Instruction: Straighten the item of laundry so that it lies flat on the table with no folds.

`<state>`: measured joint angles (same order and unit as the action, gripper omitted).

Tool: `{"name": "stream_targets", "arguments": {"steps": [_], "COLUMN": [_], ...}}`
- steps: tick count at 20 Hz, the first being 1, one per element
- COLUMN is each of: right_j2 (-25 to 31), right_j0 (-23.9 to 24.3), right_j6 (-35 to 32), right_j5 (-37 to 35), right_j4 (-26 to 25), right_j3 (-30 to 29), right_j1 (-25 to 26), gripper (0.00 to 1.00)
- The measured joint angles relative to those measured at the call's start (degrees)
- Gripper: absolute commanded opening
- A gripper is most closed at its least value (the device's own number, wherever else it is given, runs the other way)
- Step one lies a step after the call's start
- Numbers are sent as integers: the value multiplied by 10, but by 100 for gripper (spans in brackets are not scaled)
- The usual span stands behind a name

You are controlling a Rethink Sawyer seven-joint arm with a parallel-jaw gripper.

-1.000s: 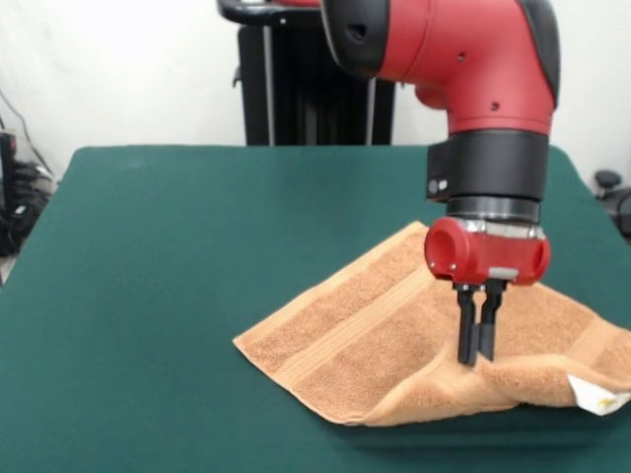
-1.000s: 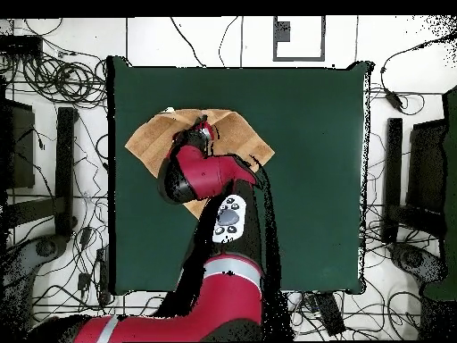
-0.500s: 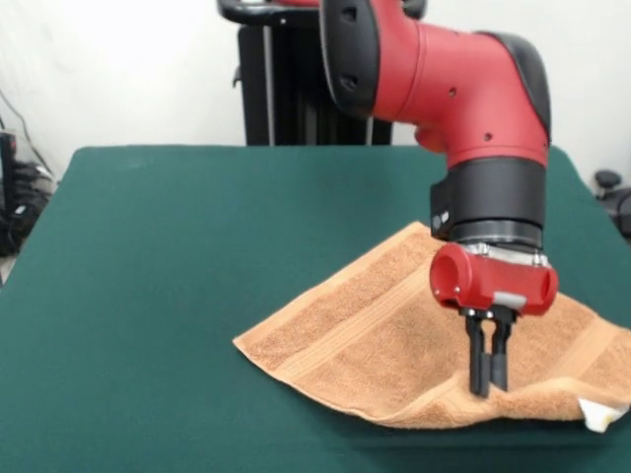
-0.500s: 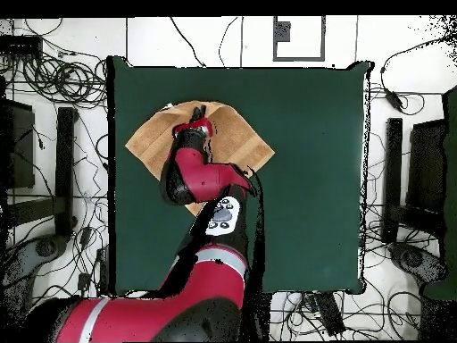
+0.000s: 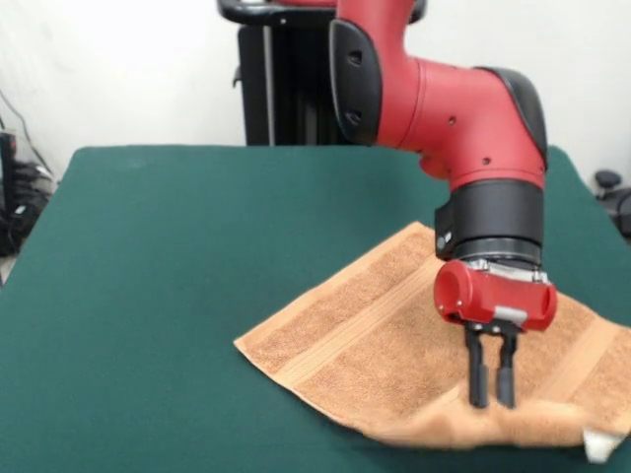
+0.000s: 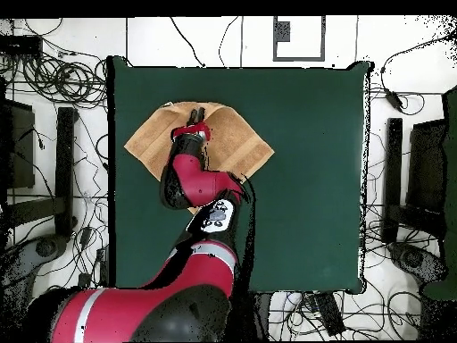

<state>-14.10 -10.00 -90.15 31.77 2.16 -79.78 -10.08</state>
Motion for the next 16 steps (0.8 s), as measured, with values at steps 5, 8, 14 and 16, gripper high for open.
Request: {"name": "stream_targets", "arguments": {"steps": [5, 8, 14, 16], "right_j2": [0, 0, 0, 0], "right_j0": [2, 3, 8, 9], "right_j6": [0, 0, 0, 0], "right_j5": [0, 0, 0, -1], "right_j4": [0, 0, 0, 0], "right_j3": [0, -1, -7, -8], "right_j1": [-3, -6, -32, -46], "gripper": [100, 100, 100, 100]}}
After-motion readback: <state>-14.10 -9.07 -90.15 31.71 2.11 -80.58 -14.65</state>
